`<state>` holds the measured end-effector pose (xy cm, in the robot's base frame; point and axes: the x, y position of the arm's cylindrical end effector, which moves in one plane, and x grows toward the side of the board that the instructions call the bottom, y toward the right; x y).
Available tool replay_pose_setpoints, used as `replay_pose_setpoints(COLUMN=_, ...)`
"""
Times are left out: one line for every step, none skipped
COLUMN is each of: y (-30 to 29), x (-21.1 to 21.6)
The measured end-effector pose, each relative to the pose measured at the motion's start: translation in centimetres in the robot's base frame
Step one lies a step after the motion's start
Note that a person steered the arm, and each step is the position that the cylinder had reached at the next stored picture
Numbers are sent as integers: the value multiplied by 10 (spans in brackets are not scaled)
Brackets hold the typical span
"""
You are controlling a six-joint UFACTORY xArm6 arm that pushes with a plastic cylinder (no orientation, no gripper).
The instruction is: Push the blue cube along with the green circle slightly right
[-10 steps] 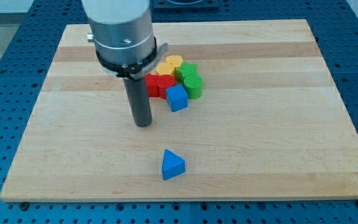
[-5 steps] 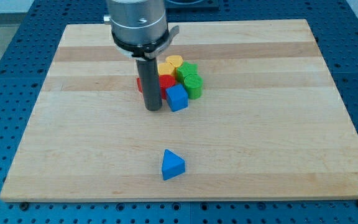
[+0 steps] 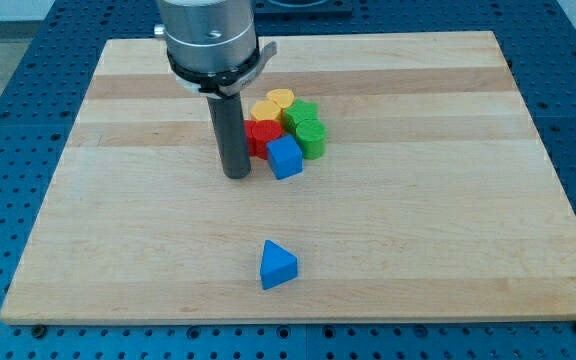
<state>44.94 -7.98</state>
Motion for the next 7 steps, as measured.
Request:
replay_pose_setpoints(y=1, x=0)
replay_pose_setpoints(y=7, x=-10)
replay_pose_setpoints(y=12, x=-13)
replay_pose_setpoints(y=23, x=-13)
replay_pose_setpoints(y=33, x=-13)
replay_pose_setpoints(y=40, x=-13)
replay_pose_setpoints(y=41, x=-13)
